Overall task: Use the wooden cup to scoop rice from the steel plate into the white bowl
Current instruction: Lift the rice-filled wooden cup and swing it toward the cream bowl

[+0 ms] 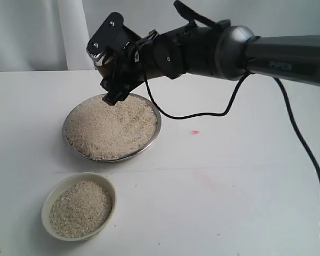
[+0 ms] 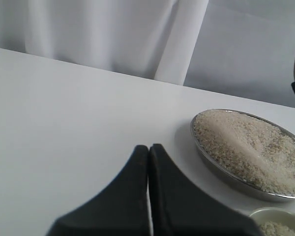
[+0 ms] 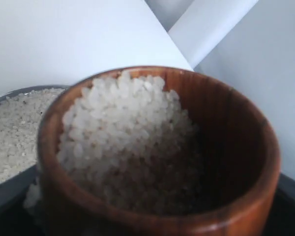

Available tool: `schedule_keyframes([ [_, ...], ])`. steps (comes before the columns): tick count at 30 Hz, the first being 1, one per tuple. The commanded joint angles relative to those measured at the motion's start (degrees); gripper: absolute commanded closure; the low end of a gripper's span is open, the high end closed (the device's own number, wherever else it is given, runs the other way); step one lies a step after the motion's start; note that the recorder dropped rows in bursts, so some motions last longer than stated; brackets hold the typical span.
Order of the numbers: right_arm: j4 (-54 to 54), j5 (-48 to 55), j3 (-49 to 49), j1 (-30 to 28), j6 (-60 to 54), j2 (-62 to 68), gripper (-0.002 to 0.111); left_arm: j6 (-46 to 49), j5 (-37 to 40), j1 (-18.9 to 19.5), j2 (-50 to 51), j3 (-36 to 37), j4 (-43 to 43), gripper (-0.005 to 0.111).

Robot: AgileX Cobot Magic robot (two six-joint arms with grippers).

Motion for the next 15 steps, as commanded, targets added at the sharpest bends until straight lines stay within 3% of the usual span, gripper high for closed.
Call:
schedule_keyframes([
  [1,-0.1,4.0,0.2,1.1,-3.3,-3.6,0.108,-0.1,-0.4,-0.3,0.0,0.1,-0.2,0.107],
  [15,-4.8,18.2,0.2,11.5,-12.4,-5.1,0.108,-0.1,-0.4,-0.3,0.0,0.1,-0.2,0.107],
])
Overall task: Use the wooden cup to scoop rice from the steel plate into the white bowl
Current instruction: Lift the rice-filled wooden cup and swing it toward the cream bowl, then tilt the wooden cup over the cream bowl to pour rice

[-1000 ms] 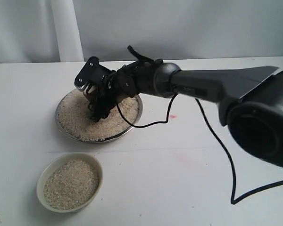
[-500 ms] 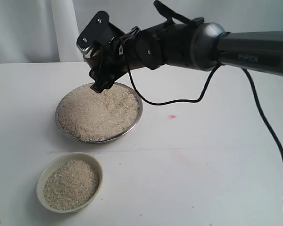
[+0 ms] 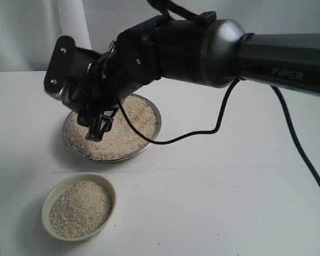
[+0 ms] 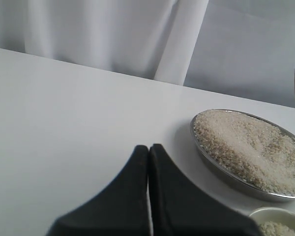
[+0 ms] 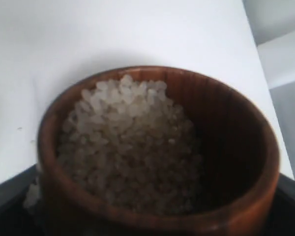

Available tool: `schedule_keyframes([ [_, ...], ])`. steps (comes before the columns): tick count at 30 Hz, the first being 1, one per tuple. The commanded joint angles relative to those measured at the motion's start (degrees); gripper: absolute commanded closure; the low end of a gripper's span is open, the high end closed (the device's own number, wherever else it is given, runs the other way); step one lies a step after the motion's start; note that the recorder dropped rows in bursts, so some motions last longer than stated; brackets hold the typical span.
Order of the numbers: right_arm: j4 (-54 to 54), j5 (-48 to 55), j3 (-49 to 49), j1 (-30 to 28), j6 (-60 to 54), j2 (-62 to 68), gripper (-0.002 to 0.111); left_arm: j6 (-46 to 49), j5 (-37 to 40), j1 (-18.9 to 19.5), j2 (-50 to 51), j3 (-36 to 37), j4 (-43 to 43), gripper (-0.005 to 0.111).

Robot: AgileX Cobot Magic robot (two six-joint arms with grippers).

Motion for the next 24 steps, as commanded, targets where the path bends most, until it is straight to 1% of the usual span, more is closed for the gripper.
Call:
schedule_keyframes([
  [1,-4.4,3.4,0.2,3.1,-0.6,-1.0,0.108,-0.1,-0.4,-0.3,0.0,0.1,-0.2,0.107],
  [6,-7.2,9.2,0.8,5.4,-0.4,-1.0,0.108,-0.1,-0.4,-0.3,0.0,0.1,-0.2,0.107],
  [14,-15.8,8.3,8.8,8.4,0.5,-1.0,0.108,-0.1,-0.4,-0.3,0.0,0.1,-0.2,0.107],
  [19,-25.7,5.3,11.5,10.2,7.2,-1.0,0.108,-0.1,-0.4,-0.3,0.0,0.1,-0.2,0.107],
  [24,-35.4,5.4,11.8,12.0,12.5,-1.0,0.108,-0.1,-0.4,-0.3,0.0,0.1,-0.2,0.107],
])
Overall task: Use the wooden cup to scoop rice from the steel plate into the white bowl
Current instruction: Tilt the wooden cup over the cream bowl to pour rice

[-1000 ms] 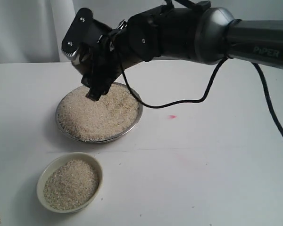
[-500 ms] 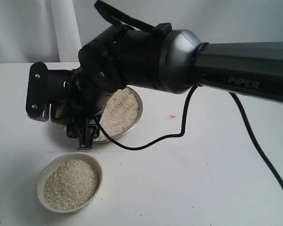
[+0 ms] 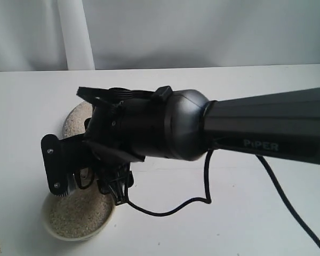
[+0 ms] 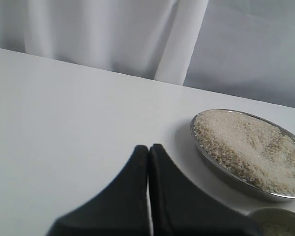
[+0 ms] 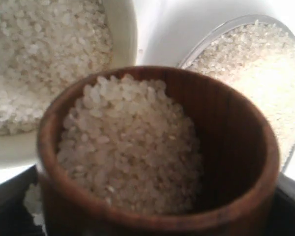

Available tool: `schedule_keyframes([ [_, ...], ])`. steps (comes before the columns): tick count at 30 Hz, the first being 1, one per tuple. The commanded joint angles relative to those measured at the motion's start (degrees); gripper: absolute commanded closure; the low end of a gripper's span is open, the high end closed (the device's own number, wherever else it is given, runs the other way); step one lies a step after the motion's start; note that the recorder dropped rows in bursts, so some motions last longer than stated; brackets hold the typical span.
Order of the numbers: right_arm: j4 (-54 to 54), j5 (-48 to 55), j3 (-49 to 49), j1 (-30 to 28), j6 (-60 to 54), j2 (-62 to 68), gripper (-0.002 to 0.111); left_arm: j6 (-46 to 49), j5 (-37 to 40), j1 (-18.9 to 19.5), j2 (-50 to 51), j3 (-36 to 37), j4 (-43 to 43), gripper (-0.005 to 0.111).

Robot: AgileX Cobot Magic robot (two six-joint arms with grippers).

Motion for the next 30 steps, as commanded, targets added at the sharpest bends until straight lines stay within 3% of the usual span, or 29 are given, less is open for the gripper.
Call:
schedule_keyframes([
  [1,-9.3,-0.6,0.2,1.6,4.7,-1.0,0.108,-0.1,-0.4,-0.3,0.0,0.1,-0.2,0.107],
  [9,-16.4,2.8,0.2,5.2,5.2,-0.8,0.108,-0.1,-0.4,-0.3,0.0,0.1,-0.2,0.107],
  [18,-36.7,11.8,0.2,9.8,14.3,5.0,0.108,-0.1,-0.4,-0.3,0.0,0.1,-0.2,0.107],
  [30,-40.0,15.7,0.2,12.4,14.4,5.0,0.108,-0.1,-0.4,-0.3,0.0,0.1,-0.2,0.107],
])
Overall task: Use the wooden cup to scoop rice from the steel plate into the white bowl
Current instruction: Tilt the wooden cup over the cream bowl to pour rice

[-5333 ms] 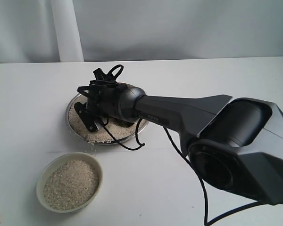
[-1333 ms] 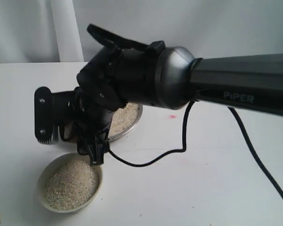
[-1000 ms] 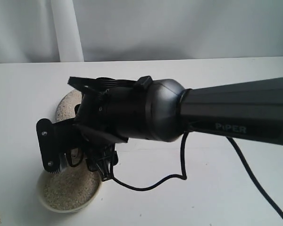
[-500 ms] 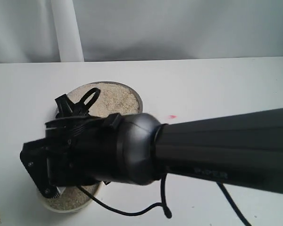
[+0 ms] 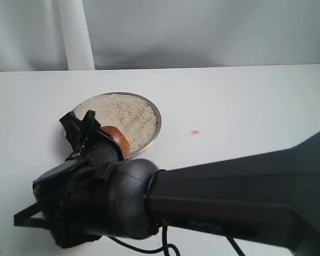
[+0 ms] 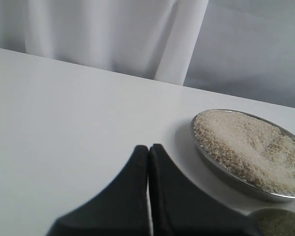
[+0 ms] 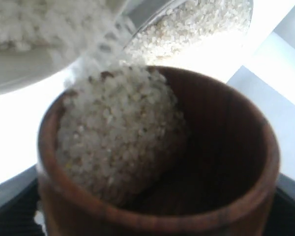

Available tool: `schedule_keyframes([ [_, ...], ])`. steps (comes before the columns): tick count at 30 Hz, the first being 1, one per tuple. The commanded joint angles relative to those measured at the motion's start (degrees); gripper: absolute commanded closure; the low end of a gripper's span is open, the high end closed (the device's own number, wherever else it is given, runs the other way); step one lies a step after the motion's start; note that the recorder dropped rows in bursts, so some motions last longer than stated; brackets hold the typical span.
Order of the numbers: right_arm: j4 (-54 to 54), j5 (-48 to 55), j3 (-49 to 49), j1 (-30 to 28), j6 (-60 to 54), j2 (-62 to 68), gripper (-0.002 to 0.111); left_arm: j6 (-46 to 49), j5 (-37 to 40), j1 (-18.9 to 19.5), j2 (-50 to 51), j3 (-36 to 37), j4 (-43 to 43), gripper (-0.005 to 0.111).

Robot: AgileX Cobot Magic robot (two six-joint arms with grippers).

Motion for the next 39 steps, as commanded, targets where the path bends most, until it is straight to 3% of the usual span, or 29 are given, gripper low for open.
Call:
schedule_keyframes([
  [1,-1.1,0.3,-0.1,2.6,0.4,-0.3,0.108,-0.1,-0.4,-0.3,0.0,0.1,-0.2,0.107],
  [21,-3.3,2.8,-0.1,5.5,-1.0,-0.3,0.108,-0.1,-0.4,-0.3,0.0,0.1,-0.2,0.107],
  [33,-11.4,5.1,-0.1,5.6,-1.4,-0.5,0.108,-0.1,-0.4,-0.3,0.0,0.1,-0.2,0.107],
  [39,-5.0,3.7,-0.1,5.6,-5.1,-0.5,0.108,-0.1,-0.4,-0.3,0.0,0.1,-0.2,0.107],
])
